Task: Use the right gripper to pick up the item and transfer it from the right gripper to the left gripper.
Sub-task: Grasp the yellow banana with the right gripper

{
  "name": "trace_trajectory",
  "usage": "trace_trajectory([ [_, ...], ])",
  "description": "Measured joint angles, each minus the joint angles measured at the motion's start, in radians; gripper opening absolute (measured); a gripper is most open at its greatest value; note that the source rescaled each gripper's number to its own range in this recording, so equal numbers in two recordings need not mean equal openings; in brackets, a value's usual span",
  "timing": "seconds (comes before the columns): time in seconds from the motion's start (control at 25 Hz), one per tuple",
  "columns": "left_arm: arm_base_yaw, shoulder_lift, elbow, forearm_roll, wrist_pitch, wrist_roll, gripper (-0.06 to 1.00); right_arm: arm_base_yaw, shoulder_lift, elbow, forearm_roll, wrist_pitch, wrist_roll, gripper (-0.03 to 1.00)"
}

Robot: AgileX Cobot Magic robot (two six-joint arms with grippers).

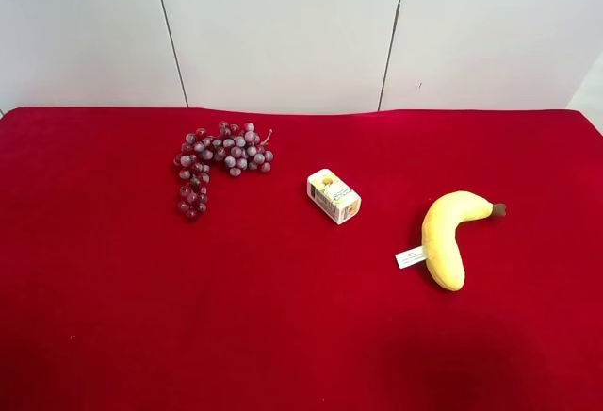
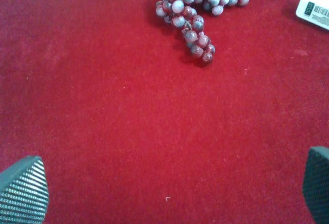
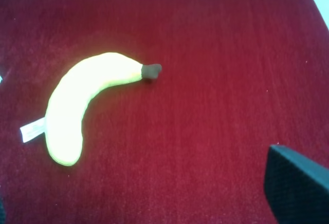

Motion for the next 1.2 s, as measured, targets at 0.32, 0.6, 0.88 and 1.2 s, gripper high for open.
trace_trajectory([
  [0.32, 0.000, 0.000, 0.000, 0.000, 0.000, 0.000, 1.00, 0.000, 0.000, 0.000, 0.000, 0.000, 0.000, 1.00],
  [0.6, 0.000, 0.000, 0.000, 0.000, 0.000, 0.000, 1.00, 0.000, 0.000, 0.000, 0.000, 0.000, 0.000, 1.00],
  [0.88, 0.000, 0.000, 0.000, 0.000, 0.000, 0.000, 1.00, 0.000, 0.000, 0.000, 0.000, 0.000, 0.000, 1.00],
  [1.2, 0.000, 0.000, 0.000, 0.000, 0.000, 0.000, 1.00, 0.000, 0.000, 0.000, 0.000, 0.000, 0.000, 1.00],
])
